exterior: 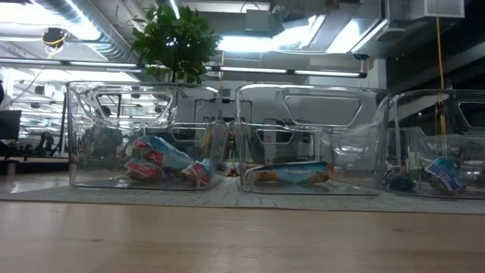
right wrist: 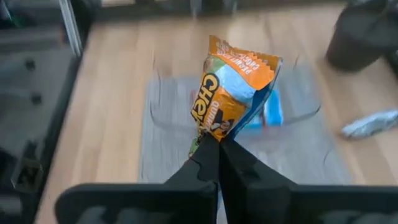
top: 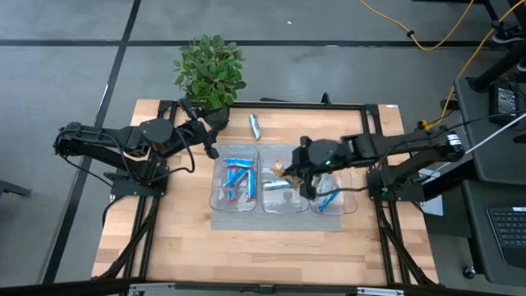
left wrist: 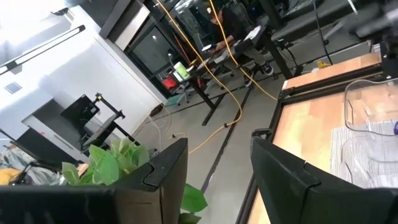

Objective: Pick and place Granola Bars by type
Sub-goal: Put the yellow granola bar into the middle transparent bin

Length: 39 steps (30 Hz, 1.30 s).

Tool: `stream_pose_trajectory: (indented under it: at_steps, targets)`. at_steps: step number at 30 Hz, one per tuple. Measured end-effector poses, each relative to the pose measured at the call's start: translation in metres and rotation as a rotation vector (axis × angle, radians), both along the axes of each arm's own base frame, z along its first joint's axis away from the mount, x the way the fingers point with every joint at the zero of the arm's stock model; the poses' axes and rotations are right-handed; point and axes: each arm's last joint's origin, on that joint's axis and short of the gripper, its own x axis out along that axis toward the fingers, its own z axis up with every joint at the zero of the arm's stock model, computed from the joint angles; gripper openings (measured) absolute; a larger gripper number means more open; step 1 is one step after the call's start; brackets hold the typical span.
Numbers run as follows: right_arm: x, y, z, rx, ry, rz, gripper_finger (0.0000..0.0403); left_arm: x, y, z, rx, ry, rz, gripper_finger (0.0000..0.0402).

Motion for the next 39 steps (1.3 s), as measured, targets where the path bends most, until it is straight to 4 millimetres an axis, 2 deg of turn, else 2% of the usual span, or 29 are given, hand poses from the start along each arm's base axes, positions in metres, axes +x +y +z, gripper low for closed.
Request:
stream_pose_trajectory:
  at_steps: [4, 11, 18, 24, 31, 35, 39]
  targets:
    - [0.015, 0.005, -0.025, -0.028, 0.117, 0.043, 0.0006, 0.000, 0.000, 0.000, 0.000, -0.001, 0.000, 0.0169]
    - [0.040, 0.011, -0.061, -0.088, 0.225, 0.142, 0.0006, 0.000, 0.000, 0.000, 0.000, -0.001, 0.000, 0.0169]
    - [0.055, 0.003, -0.083, -0.083, 0.274, 0.234, 0.0006, 0.000, -0.001, 0.000, -0.002, -0.001, -0.024, 0.0169]
    - [0.051, -0.013, -0.119, -0.029, 0.279, 0.219, 0.0006, 0.001, -0.001, 0.000, -0.005, -0.001, -0.052, 0.0169]
    - [0.038, -0.021, -0.156, 0.017, 0.320, 0.163, 0.0006, 0.001, -0.001, 0.000, -0.004, 0.005, -0.052, 0.0169]
    - [0.032, -0.023, -0.166, 0.039, 0.357, 0.136, 0.0006, 0.001, -0.001, -0.001, -0.003, 0.012, -0.052, 0.0169]
    - [0.032, -0.022, -0.167, 0.039, 0.356, 0.137, 0.0006, 0.001, -0.001, -0.002, -0.002, 0.021, -0.052, 0.0169]
